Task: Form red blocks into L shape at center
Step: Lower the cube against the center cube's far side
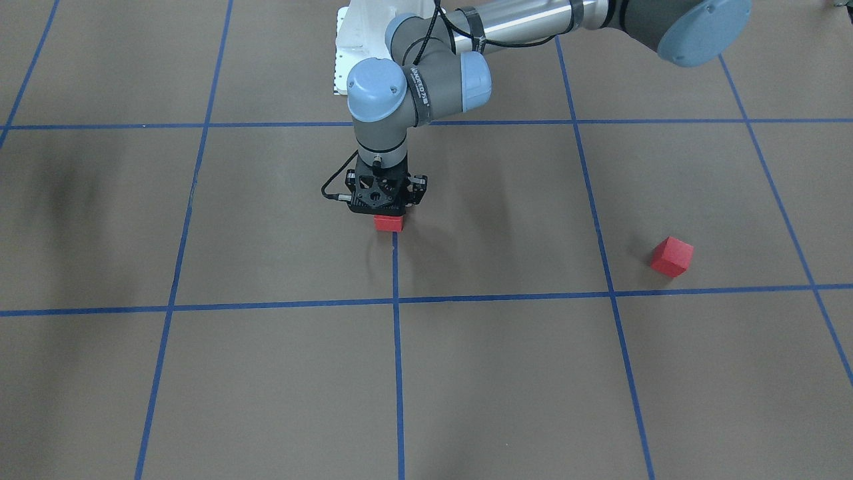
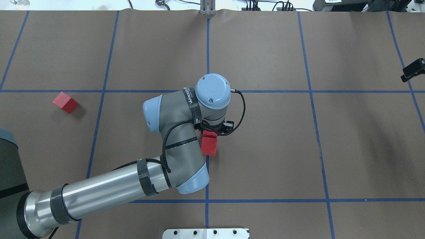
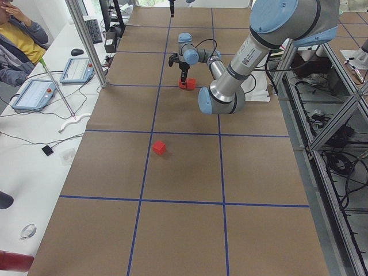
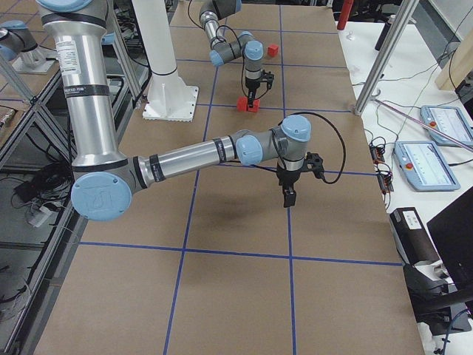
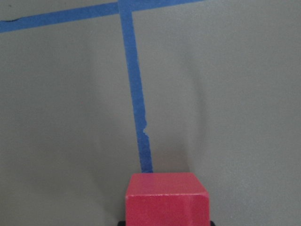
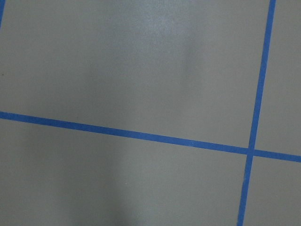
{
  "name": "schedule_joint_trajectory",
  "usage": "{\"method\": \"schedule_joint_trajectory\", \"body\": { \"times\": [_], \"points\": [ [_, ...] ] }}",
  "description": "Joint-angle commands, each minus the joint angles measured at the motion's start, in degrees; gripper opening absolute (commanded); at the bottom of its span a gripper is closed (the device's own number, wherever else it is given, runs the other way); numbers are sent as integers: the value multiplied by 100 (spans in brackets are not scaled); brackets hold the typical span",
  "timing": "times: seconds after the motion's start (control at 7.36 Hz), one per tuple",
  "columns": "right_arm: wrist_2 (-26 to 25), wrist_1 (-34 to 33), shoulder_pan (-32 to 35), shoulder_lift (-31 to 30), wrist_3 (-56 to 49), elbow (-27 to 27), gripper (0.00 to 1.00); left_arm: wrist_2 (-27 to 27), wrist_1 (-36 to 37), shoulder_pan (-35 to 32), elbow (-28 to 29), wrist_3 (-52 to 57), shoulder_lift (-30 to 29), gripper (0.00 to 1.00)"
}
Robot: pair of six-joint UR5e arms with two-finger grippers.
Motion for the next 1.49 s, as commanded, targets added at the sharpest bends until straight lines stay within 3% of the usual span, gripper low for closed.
{"method": "schedule_joint_trajectory", "body": {
  "times": [0.0,0.81,0.95,1.22,1.36],
  "points": [
    [0,0,0,0,5,0,99,0,0,14,0,-27,-8,22],
    [0,0,0,0,5,0,99,-9,18,14,0,-36,9,37],
    [0,0,0,0,5,0,99,-9,18,14,0,-36,18,49],
    [9,0,0,-9,5,0,99,-9,18,14,9,-18,27,97],
    [9,0,0,-9,5,0,99,-9,18,14,0,-27,18,99]
  ]
}}
